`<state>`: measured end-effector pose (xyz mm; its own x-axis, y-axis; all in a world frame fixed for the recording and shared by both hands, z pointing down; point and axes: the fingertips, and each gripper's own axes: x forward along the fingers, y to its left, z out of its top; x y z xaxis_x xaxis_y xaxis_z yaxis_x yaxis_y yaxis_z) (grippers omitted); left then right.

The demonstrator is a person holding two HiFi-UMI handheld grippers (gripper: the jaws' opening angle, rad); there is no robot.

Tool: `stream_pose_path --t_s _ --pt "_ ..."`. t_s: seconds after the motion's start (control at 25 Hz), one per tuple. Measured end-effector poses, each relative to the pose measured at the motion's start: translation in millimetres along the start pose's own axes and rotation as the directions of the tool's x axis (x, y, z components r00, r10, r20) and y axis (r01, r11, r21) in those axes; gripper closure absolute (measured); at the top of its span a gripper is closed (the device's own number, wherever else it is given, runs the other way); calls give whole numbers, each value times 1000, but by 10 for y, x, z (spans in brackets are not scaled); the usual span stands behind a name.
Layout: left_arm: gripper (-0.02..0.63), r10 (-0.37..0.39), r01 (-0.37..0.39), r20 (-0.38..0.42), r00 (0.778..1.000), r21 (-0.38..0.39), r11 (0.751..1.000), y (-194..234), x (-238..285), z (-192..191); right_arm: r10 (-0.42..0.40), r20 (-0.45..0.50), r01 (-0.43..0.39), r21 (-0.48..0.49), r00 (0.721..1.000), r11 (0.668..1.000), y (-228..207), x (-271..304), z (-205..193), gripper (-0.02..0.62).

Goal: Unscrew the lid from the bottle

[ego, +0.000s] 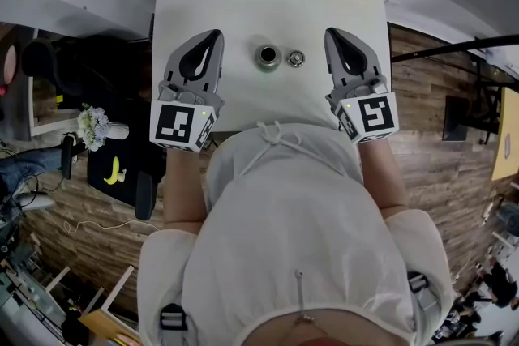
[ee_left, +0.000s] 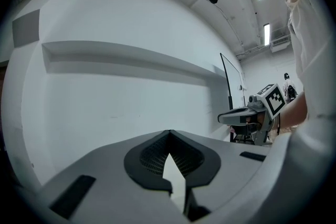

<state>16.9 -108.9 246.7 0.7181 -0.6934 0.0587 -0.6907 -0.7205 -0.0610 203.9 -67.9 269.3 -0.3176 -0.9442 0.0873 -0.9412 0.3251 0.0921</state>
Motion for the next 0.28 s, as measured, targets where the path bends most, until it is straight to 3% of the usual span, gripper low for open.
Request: stream_pose_path --t_s 0.28 --pt "588 13 -13 -10 1000 8 1000 -41 44 -37 -15 -5 15 9 1000 1000 -74 -43 -47 594"
